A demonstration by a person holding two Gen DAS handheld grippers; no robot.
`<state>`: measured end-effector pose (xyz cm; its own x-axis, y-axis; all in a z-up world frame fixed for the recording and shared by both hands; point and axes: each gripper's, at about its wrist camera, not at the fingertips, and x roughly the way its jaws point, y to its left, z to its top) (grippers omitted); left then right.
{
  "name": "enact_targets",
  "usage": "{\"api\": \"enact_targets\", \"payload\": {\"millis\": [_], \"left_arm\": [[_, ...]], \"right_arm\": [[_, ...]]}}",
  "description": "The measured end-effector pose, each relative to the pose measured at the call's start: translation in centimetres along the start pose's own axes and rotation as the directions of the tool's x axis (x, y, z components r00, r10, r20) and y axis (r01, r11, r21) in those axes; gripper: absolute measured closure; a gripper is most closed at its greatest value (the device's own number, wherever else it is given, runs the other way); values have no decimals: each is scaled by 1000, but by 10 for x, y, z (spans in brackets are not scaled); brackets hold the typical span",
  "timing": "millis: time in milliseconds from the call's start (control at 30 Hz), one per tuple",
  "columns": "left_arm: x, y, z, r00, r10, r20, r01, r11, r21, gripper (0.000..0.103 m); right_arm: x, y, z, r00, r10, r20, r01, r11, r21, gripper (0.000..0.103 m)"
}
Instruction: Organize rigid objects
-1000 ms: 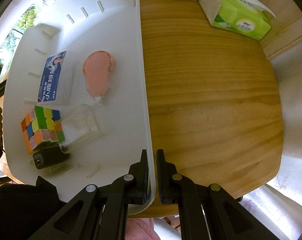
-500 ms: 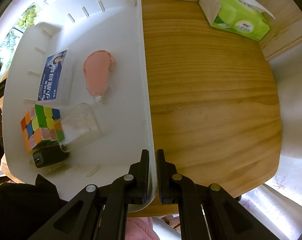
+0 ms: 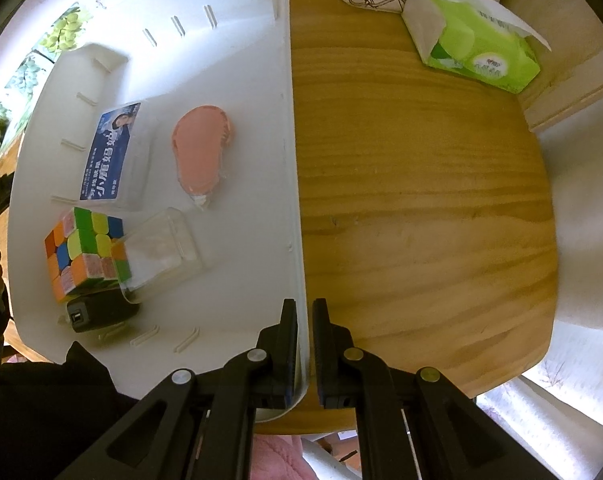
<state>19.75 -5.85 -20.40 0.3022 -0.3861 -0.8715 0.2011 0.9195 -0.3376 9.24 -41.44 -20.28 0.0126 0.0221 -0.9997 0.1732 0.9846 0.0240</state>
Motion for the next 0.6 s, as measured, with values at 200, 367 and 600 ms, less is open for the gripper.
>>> {"api": "enact_targets", "payload": {"millis": [200,367,600], "left_arm": [[-14,11,-20,1000,-3,4,3,998,-55,53],[-26,10,-38,1000,21,-1,-21,998,-51,53],[-39,6,-56,999,10,32,-7,995,-98,54]], "right_arm": [[-4,6,0,1000,5,8,-4,1000,-27,96],[-7,12,0,1000,-2,15,3,999,-51,96],[-10,19,-4,1000,2,28,1,997,-80,96]]}}
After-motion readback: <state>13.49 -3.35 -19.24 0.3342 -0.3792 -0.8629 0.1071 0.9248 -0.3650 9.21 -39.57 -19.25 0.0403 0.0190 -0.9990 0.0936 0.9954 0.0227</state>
